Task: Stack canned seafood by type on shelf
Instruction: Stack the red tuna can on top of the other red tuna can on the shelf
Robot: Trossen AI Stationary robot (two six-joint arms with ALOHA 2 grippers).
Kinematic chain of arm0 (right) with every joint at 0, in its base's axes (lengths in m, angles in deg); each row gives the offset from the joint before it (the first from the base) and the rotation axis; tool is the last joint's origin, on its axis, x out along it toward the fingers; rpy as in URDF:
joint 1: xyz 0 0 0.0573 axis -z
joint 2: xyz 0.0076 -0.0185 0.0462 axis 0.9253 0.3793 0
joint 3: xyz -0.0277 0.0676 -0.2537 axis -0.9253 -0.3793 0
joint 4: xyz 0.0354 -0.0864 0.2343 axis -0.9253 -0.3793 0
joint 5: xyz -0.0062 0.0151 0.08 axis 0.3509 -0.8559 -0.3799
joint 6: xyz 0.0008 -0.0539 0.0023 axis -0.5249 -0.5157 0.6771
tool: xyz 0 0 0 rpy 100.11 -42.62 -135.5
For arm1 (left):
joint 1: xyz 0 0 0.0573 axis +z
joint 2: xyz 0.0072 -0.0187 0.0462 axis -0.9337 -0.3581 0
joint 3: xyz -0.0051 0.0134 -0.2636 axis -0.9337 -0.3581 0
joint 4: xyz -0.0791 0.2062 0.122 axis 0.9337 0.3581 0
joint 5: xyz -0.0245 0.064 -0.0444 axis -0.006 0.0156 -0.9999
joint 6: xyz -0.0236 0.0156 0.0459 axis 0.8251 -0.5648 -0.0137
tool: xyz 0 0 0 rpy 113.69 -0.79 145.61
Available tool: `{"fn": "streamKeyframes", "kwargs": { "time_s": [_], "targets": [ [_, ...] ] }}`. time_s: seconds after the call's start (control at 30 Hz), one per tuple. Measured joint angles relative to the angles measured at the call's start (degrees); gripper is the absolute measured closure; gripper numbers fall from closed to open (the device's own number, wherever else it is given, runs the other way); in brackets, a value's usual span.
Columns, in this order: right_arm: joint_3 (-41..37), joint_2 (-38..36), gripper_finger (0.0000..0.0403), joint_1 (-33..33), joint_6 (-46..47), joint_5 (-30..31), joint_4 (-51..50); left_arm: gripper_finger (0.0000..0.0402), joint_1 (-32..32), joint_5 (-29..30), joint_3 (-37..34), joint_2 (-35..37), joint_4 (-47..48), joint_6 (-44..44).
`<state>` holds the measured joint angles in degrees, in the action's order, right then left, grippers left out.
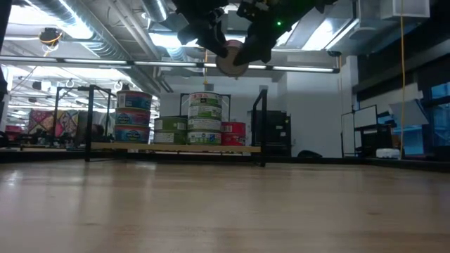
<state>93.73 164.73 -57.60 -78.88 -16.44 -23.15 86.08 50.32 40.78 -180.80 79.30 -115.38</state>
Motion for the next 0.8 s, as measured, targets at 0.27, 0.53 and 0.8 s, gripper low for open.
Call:
{"fn": "streamKeyframes", "kwargs": {
  "time_s": [0.27,0.53,0.8],
  "targets": [
    [0.0,0.0,0.0121,0.0,-0.1,6.8,-0.5,0.0263,0.2,4.0,0.0,0.0,0.1,-1.4],
    [0.0,-2.5,0.0108,-2.0,-0.2,15.3,-1.7,0.0262,2.7,5.4,0.0,0.1,-0.2,-1.5],
    [0.0,-10.9,0.0109,-7.4,2.2,11.7,-8.4,0.0262,5.9,4.5,0.0,-0.4,-8.3,-2.9]
  ]
}}
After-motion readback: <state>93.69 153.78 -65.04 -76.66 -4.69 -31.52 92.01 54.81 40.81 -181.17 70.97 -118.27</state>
